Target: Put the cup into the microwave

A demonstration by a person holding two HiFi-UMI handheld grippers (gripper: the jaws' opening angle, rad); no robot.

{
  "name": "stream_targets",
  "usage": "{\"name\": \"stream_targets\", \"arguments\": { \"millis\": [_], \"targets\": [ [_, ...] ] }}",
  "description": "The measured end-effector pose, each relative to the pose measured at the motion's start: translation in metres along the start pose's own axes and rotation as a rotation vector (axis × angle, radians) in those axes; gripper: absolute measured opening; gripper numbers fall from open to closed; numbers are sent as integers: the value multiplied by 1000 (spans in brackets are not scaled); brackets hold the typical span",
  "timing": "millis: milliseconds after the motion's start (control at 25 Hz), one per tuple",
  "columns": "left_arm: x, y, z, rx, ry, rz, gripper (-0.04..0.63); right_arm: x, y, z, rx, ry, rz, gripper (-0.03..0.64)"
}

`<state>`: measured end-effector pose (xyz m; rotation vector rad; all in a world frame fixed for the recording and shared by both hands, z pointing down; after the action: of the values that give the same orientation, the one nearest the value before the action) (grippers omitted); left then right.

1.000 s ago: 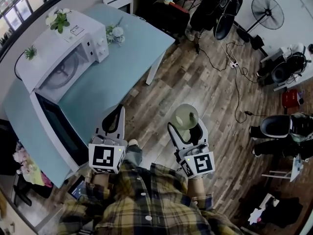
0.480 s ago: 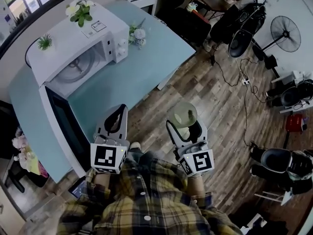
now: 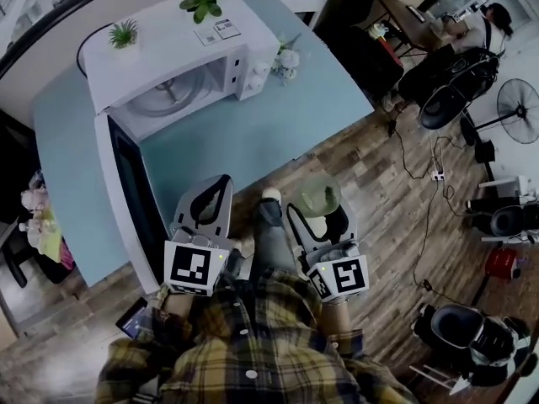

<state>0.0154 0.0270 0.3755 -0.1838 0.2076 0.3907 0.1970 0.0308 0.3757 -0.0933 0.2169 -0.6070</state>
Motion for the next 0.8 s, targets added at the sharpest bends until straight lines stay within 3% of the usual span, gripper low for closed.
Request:
{"name": "stream_targets", "arguments": {
  "millis": [320,800],
  "targets": [
    [-34,-2,-7,43,23,-179,-11,-2,-78,-12,46,42,-210,345],
    [-101,5,-25,127,80,-617,-11,-19,-205,-38,118,87,-618,344]
  ]
}}
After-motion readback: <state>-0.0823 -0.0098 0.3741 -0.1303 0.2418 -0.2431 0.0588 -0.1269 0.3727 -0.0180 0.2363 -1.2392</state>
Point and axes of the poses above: the fingertips, and each gripper's own axes: y backward along the fingers, x to its right, z out of its underside, the point moved 3 cm from there along y, backward along the fingers, and after that the axes turned 8 degrees about y, right-handed, at the moved point
